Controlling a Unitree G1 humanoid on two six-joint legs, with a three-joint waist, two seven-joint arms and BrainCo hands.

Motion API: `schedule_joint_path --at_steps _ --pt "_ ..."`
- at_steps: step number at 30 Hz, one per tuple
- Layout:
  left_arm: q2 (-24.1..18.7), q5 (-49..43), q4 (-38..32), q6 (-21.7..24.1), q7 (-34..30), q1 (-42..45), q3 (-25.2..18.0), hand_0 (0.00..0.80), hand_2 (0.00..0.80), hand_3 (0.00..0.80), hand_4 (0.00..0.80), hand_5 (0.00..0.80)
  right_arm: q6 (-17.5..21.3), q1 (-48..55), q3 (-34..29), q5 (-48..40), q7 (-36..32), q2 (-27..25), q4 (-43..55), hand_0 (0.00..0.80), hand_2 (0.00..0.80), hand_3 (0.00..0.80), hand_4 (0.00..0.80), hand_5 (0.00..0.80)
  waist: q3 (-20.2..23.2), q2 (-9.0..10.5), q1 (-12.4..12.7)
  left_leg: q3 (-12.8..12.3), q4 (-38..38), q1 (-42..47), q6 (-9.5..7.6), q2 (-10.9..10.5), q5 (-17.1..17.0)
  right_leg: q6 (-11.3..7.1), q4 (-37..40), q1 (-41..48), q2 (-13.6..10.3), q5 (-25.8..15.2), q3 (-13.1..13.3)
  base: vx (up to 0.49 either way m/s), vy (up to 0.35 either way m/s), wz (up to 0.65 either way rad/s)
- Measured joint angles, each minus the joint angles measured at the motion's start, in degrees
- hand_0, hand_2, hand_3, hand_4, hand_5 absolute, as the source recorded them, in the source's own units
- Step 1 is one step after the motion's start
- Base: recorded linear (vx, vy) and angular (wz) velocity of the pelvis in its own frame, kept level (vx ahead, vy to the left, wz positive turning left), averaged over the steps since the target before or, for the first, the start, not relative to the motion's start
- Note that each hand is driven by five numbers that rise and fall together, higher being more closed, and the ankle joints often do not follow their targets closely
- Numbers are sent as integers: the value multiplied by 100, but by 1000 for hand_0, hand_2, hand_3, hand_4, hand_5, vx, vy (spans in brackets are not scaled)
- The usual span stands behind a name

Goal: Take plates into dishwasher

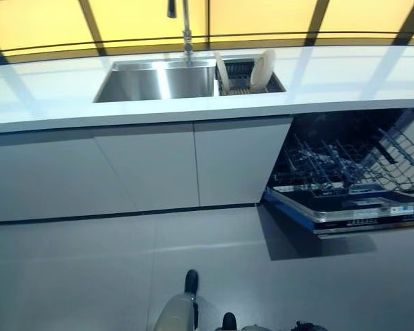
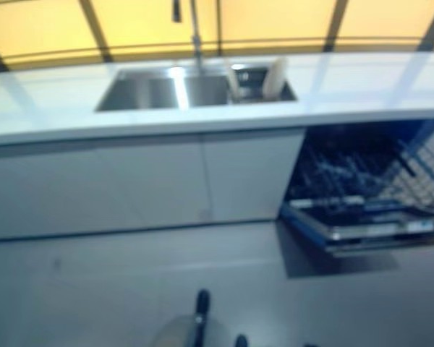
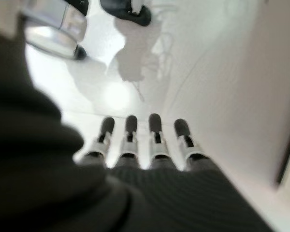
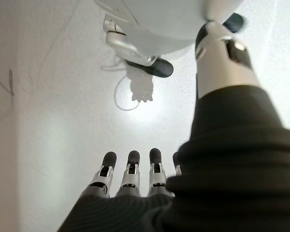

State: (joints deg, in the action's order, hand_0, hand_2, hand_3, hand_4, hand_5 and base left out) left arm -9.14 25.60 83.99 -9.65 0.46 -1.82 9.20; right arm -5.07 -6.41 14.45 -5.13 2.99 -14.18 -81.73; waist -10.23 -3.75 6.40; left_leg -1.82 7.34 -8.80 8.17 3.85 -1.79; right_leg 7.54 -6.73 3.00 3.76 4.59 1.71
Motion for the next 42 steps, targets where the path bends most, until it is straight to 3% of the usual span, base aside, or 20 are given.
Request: schedule_joint_path --at_steps 1,2,5,7,9,10,12,16,17,19,21,24,25,27,29,30,34,36,38,42 --pt "-16 -8 -186 19 3 78 11 0 0 0 0 0 -26 62 -40 3 49 -18 53 0 0 0 0 0 -11 -20 -103 -151 -154 187 -553 32 -415 -483 -294 31 -65 315 -148 307 60 -14" --pt "-135 -8 -375 50 23 124 17 0 0 0 0 0 -22 193 -41 25 60 34 54 0 0 0 0 0 83 113 -123 -347 -241 324 -565 -52 -353 -558 -390 99 -231 479 -193 290 55 4" --pt "-253 -13 -658 52 4 3 84 0 0 0 0 0 13 272 107 149 -69 63 58 0 0 0 0 0 295 274 -48 -459 -122 182 -769 -194 -199 -677 -560 -5 -435 686 -293 15 -10 4" --pt "-352 -15 -675 64 -27 -190 209 0 0 0 0 0 37 96 343 21 -69 56 64 0 0 0 0 0 377 392 -58 -583 57 -302 -811 -205 -202 -665 -1608 -590 -513 1153 -316 -19 -17 8" --pt "-385 -14 -659 24 -39 -246 314 0 0 0 0 0 77 -21 406 -139 -75 136 108 0 0 0 0 0 448 535 -20 -636 271 -560 -873 -278 -226 -854 -982 -344 -678 1336 -178 47 6 2" --pt "-305 -10 -635 1 -37 -307 301 0 0 0 0 0 126 -96 425 -194 -88 160 176 0 0 0 0 0 385 379 43 -562 448 -646 -822 -170 -180 -784 -652 -197 -591 1164 -219 124 26 -10" --pt "-253 -12 -620 -4 -36 -305 303 0 0 0 0 0 173 -154 436 -236 -170 341 245 0 0 0 0 0 334 376 69 -506 984 -972 -732 -178 -143 -737 -196 93 -621 962 -226 225 44 3" --pt "-179 34 -485 -44 88 -196 223 0 0 0 0 0 182 -153 422 -229 -421 516 290 0 0 0 0 0 345 383 82 -409 511 -1079 -803 -224 -190 -814 175 639 -709 1092 -299 310 75 7" --pt "-213 -10 -379 -41 99 -170 168 0 0 0 0 0 158 -111 416 -226 -492 525 291 0 0 0 0 0 415 490 67 -411 483 -984 -845 -377 -222 -945 167 803 -812 1152 -373 321 175 -9" --pt "-248 -140 -384 -10 139 -69 194 0 0 0 0 0 134 -49 436 -224 -630 500 349 0 0 0 0 0 511 519 -1 -362 89 -493 -990 -525 -306 -1089 -1342 377 -972 1338 -526 350 251 -8" --pt "-314 -337 -401 -11 131 -87 313 0 0 0 0 0 187 -4 427 -236 -704 389 753 0 0 0 0 0 538 532 -275 -171 -496 82 -1194 -739 -420 -1043 -3897 -708 -1175 513 -483 221 164 41" --pt "-453 -577 -427 16 79 -327 459 0 0 0 0 0 326 -32 446 -411 -697 368 944 0 0 0 0 0 515 489 -489 98 -698 588 -1372 -852 -286 -1156 -4821 -1625 -1081 486 -336 327 -54 61" --pt "-460 -586 -440 14 61 -421 459 0 0 0 0 0 392 -53 409 -490 -699 352 1027 0 0 0 0 0 473 409 -568 176 -743 712 -1347 -834 -222 -1155 -4485 -1881 -1016 508 -453 447 -290 32" --pt "-441 -585 -393 17 40 -458 453 0 0 0 0 0 571 -59 394 -612 -732 292 1154 0 0 0 0 0 409 328 -718 261 -837 984 -1322 -919 -147 -1184 -2429 -2042 -1065 460 -716 493 -326 32" --pt "-413 -583 -339 18 -26 -495 402 0 0 0 0 0 705 -112 226 -667 -743 290 1141 0 0 0 0 0 402 359 -912 560 -849 1140 -1353 -1062 70 -1428 -60 -1988 -1092 -57 -629 346 -245 64" --pt "-410 -583 -318 13 -56 -526 402 0 0 0 0 0 719 -131 168 -672 -748 286 1082 0 0 0 0 0 382 395 -995 702 -879 1270 -1353 -1125 108 -1516 473 -2020 -1093 -296 -506 231 -235 87" --pt "-283 -581 -457 46 -58 -227 409 0 0 0 0 0 582 -141 193 -496 -672 300 853 0 0 0 0 0 518 554 -994 1025 -821 1829 -1229 -1093 514 -1211 -468 -1791 -1081 -676 -423 213 -232 79" --pt "-278 -565 -456 20 -21 -3 411 0 0 0 0 0 477 -93 226 -429 -596 293 858 0 0 0 0 0 538 542 -894 1031 -668 2066 -996 -936 797 -749 -358 -1431 -887 -1030 -471 188 -199 37" --pt "-161 -661 -391 3 -46 134 408 0 0 0 0 0 483 -108 248 -428 -676 196 952 0 0 0 0 0 578 364 -741 975 -475 2108 -878 -655 966 -583 15 -1106 -583 -1067 -542 108 -150 -2" --pt "-236 -682 -413 30 -22 62 405 0 0 0 0 0 496 -148 621 -212 -1350 -101 1748 0 0 0 0 0 595 439 -699 962 -376 1965 -848 -464 1018 -424 313 -975 -360 -1122 -544 50 -71 -9"
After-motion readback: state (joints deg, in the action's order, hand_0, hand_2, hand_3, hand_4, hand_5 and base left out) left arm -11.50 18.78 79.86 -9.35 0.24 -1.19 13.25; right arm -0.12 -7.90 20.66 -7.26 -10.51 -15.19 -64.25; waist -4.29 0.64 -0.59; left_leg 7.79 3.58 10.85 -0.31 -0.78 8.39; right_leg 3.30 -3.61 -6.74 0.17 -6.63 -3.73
